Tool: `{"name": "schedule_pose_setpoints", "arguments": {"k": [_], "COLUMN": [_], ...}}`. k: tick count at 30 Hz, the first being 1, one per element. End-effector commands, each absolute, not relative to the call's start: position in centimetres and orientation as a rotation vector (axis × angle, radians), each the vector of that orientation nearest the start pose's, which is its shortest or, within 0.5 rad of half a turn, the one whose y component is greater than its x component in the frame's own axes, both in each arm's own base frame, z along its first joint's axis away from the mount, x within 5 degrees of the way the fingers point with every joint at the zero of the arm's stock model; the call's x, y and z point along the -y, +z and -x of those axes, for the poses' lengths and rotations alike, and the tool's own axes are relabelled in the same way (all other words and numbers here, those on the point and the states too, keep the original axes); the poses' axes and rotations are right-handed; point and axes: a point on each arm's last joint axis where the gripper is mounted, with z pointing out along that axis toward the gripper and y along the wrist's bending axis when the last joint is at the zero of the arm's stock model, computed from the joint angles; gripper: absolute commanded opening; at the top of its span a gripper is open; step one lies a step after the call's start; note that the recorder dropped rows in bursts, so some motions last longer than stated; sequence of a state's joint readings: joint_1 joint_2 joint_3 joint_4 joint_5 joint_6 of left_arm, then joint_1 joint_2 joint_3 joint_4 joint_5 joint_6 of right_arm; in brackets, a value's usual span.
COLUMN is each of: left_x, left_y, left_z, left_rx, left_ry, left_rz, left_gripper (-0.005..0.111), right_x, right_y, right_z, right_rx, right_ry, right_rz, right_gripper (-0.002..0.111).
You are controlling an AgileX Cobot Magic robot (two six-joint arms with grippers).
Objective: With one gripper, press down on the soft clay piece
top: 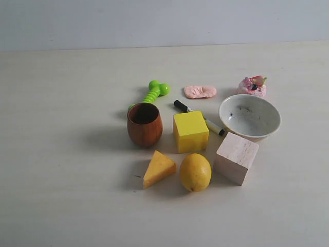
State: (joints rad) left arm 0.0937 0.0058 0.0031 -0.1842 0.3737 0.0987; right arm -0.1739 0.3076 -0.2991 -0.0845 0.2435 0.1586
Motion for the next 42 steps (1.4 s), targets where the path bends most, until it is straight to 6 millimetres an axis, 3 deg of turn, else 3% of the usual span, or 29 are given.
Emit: {"name": "schedule_pose_setpoints", "arguments": {"k": [1,12,28,42], "left_x": [0.2,0.2,0.2,0.2], "left_y": [18.1,18.1,18.1,18.1], "left_z": [-5.3,-5.3,-5.3,-5.3], "left_rx": [-1.837,-1.837,-1.837,-1.837], "left_ry": [-0.059,-0.059,-0.059,-0.059], "left_rz": [0.109,0.109,0.109,0.109], "left_gripper": [0.000,0.000,0.000,0.000], "right_x": [1.5,0.8,0.6,0.6], "right_y": [25.1,19.8,18.4,18.3], "right_z": [-8.1,-6.4,-5.5,-5.3], "right_rx": [-1.700,-1.677,-1.805,-1.816], "right_ry": [-0.021,0.045,-0.057,-0.059], "right_rz": [-0.288,-0.262,-0.144,-0.142], "right_gripper": [0.000,0.000,0.000,0.000]}}
